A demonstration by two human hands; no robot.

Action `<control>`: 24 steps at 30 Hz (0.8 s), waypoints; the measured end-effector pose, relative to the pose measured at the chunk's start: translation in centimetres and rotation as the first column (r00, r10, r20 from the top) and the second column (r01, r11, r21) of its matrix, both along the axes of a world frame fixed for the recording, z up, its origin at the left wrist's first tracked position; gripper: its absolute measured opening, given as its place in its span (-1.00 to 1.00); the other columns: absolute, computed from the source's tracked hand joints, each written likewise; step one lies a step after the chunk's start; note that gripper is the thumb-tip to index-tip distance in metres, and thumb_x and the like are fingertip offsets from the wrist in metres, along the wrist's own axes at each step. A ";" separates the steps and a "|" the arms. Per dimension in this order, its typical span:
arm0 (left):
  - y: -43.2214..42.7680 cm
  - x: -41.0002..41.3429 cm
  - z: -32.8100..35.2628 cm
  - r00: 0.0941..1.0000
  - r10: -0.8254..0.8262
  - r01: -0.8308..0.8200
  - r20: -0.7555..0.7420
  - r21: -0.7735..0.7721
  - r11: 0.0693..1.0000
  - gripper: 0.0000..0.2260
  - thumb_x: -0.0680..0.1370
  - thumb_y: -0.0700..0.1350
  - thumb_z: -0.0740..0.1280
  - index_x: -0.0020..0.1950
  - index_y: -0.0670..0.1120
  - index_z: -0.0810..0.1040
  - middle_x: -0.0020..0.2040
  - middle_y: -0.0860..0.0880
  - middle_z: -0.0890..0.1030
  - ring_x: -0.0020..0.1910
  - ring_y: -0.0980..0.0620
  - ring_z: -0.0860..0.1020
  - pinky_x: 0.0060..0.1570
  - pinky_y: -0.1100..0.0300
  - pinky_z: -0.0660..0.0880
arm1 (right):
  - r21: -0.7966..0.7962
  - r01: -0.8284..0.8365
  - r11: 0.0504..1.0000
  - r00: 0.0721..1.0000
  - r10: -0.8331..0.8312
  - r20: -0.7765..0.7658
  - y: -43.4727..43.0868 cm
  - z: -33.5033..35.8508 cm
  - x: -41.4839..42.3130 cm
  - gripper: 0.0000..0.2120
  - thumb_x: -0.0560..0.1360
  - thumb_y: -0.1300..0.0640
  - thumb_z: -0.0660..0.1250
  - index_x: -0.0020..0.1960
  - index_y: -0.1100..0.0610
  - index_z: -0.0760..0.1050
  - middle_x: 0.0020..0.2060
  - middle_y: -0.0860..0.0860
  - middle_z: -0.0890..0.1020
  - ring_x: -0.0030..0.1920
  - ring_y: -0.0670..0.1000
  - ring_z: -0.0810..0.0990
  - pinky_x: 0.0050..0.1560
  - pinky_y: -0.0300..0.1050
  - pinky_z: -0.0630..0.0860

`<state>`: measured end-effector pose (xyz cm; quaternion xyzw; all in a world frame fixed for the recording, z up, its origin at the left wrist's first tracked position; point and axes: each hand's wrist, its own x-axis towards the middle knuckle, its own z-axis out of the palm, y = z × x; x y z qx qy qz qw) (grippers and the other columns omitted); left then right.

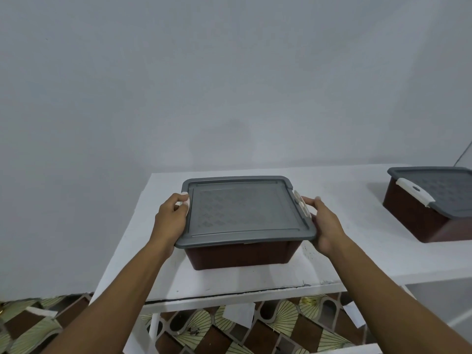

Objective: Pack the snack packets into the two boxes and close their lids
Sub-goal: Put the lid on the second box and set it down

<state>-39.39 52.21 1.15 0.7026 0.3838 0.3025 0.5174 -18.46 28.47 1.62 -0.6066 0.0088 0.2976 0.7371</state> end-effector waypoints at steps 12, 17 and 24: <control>-3.7 5.2 -0.5 1.000 -0.007 0.008 0.016 -0.055 0.998 -0.57 0.65 -0.02 0.19 0.50 0.15 0.22 0.05 -0.13 0.53 0.00 -0.03 0.54 -0.20 0.19 0.46 | -0.207 -0.075 0.975 0.996 0.082 0.025 -3.4 1.3 5.5 -0.89 0.47 0.21 0.43 -0.05 0.23 0.54 -0.07 0.07 0.58 -0.19 0.12 0.62 -0.37 -0.06 0.54; -8.3 10.5 -0.6 0.998 -0.027 0.033 0.063 -0.086 0.996 -0.57 0.65 -0.03 0.20 0.51 0.14 0.22 0.04 -0.10 0.52 -0.02 0.02 0.52 -0.15 0.16 0.48 | -0.277 0.001 0.961 0.994 0.031 0.109 -8.0 1.9 9.2 -0.96 0.50 0.22 0.37 -0.08 0.19 0.58 -0.22 0.07 0.64 -0.31 0.08 0.60 -0.34 -0.09 0.51; -12.6 15.6 -0.6 0.999 -0.054 0.054 -0.005 -0.043 0.998 -0.69 0.64 -0.03 0.12 0.39 0.11 0.34 0.10 0.00 0.54 0.00 0.07 0.53 -0.05 0.08 0.52 | -0.572 0.052 0.819 0.788 0.318 0.527 -11.4 2.5 15.0 -0.58 0.58 0.17 0.29 0.43 0.07 0.39 0.24 0.07 0.52 0.11 0.05 0.55 0.14 -0.04 0.50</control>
